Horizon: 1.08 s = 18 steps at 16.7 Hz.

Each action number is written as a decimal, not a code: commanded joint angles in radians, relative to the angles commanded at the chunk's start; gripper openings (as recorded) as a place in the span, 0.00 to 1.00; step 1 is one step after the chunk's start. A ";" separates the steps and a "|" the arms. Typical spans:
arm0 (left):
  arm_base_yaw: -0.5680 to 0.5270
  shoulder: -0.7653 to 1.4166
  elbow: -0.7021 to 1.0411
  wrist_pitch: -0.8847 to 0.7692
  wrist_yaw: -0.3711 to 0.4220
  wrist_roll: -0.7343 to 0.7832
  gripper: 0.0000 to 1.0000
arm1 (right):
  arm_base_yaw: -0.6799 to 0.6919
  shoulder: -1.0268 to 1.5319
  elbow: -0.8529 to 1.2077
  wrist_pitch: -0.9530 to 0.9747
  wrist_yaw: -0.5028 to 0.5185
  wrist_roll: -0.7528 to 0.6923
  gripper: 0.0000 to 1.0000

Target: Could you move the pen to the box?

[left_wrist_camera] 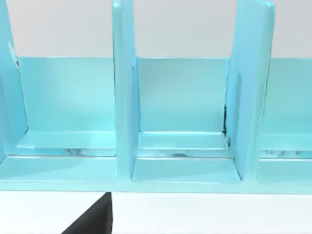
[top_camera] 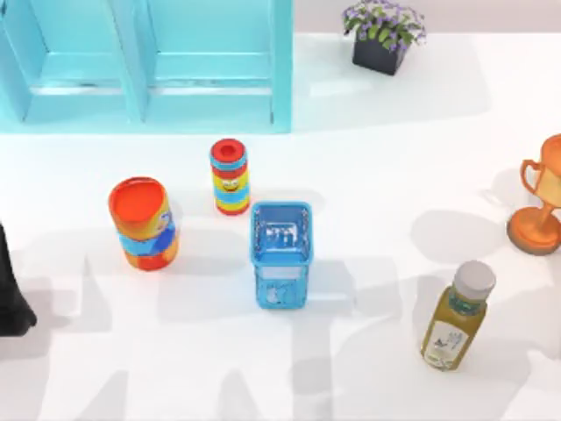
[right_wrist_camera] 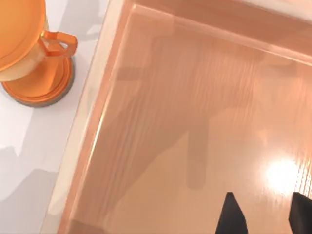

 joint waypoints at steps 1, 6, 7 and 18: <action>0.000 0.000 0.000 0.000 0.000 0.000 1.00 | 0.003 0.000 -0.032 0.032 0.002 0.003 0.00; 0.000 0.000 0.000 0.000 0.000 0.000 1.00 | 0.010 0.003 -0.068 0.066 0.004 0.011 0.00; 0.000 0.000 0.000 0.000 0.000 0.000 1.00 | 0.010 0.003 -0.068 0.066 0.004 0.011 0.00; 0.000 0.000 0.000 0.000 0.000 0.000 1.00 | 0.010 0.003 -0.068 0.066 0.004 0.011 0.83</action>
